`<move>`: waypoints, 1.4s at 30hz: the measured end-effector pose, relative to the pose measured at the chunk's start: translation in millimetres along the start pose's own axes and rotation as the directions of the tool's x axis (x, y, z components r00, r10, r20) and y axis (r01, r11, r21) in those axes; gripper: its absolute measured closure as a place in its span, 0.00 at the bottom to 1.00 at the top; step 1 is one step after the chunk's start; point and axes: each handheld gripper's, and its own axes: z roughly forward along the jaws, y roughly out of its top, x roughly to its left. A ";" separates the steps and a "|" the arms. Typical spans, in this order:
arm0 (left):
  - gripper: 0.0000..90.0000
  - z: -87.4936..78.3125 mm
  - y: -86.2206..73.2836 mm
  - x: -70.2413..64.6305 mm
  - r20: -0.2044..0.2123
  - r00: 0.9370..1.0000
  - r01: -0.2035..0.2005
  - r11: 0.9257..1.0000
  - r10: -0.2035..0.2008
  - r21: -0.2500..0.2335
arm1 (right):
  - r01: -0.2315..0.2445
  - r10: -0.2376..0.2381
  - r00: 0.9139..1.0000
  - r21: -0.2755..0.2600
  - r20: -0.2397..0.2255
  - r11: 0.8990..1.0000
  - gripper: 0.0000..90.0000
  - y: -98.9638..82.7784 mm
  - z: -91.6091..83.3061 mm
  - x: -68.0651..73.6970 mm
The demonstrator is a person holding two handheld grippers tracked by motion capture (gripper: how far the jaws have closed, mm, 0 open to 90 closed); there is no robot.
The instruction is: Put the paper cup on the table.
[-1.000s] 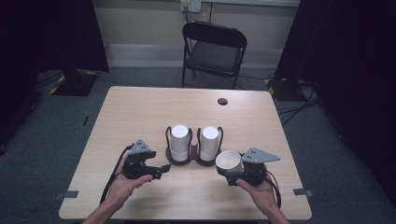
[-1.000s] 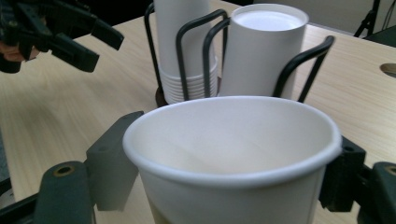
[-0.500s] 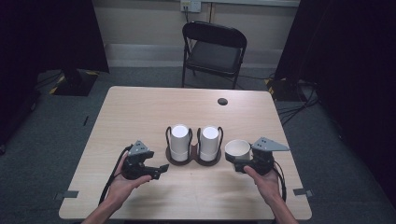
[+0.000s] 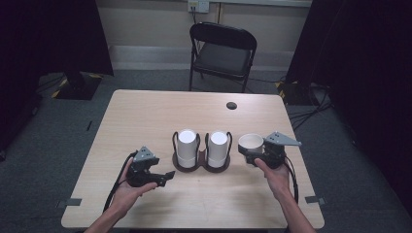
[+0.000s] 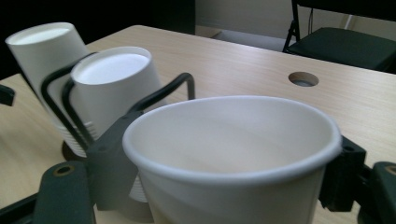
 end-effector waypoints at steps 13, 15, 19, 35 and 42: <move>0.21 0.5 -0.7 2.4 -0.007 1.000 0.003 1.000 -0.003 0.001 | -0.049 0.050 0.996 -0.007 0.068 0.999 0.24 9.1 26.1 -18.5; 0.21 1.1 -0.9 2.6 -0.011 1.000 0.013 1.000 -0.013 -0.003 | -0.059 0.060 0.995 -0.018 0.074 0.998 0.24 11.8 31.2 -20.4; 0.21 -0.4 -0.4 3.7 -0.013 1.000 0.012 1.000 -0.012 -0.006 | -0.077 0.078 0.994 -0.018 0.080 0.997 0.24 17.1 43.2 -25.1; 0.22 -3.3 -1.4 7.5 -0.010 0.999 0.038 0.999 -0.039 -0.017 | -0.125 0.121 0.987 0.034 0.103 0.992 0.22 2.5 86.6 -46.5; 0.22 -4.2 -2.5 9.7 -0.013 0.999 0.045 0.999 -0.045 -0.019 | -0.117 0.106 0.986 0.076 0.132 0.990 0.22 -4.4 90.1 -52.2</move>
